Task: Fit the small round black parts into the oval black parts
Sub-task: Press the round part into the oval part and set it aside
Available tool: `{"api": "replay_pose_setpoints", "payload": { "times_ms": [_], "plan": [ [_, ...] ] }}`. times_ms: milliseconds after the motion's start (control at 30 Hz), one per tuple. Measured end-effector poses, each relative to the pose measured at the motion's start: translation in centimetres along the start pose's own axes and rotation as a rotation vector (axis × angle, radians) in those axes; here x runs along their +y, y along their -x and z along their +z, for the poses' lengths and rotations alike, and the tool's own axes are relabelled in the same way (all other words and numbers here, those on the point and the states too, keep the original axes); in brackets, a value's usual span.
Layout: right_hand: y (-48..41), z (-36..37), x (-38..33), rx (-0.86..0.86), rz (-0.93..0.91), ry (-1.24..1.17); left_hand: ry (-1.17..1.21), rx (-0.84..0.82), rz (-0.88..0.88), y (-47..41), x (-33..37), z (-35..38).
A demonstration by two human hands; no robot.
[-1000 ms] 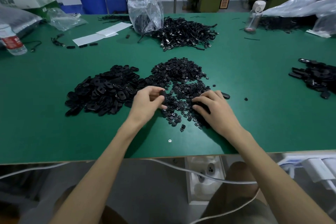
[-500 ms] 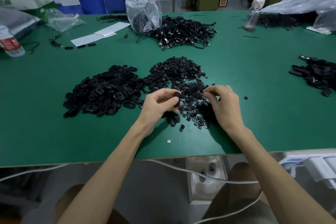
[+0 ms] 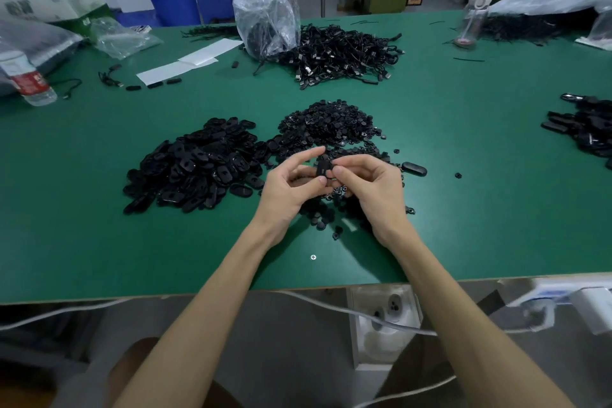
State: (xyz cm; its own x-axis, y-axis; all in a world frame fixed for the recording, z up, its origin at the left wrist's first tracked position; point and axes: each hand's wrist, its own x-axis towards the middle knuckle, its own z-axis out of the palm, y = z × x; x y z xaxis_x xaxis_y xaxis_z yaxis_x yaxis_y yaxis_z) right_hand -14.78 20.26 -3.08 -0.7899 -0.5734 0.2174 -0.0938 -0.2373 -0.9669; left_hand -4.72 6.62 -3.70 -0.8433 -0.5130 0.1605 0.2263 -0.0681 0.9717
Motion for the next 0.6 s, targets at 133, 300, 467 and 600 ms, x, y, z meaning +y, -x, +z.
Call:
{"api": "replay_pose_setpoints", "payload": {
  "times_ms": [133, 300, 467, 600],
  "plan": [
    [0.04, -0.02, 0.12, 0.0, -0.012, -0.025, -0.005, 0.027, 0.01, 0.15, -0.02, 0.08],
    [-0.1, -0.32, 0.3, -0.016, -0.015, -0.015, 0.007, 0.038, 0.031, 0.34, 0.25, 0.23],
    [-0.05, -0.3, 0.27, -0.055, 0.001, -0.044, -0.007, 0.032, 0.048, 0.42, 0.31, 0.12],
    [0.01, -0.34, 0.19, -0.062, 0.014, -0.083, -0.007, 0.017, 0.054, 0.47, 0.28, 0.01]
  ]
}}
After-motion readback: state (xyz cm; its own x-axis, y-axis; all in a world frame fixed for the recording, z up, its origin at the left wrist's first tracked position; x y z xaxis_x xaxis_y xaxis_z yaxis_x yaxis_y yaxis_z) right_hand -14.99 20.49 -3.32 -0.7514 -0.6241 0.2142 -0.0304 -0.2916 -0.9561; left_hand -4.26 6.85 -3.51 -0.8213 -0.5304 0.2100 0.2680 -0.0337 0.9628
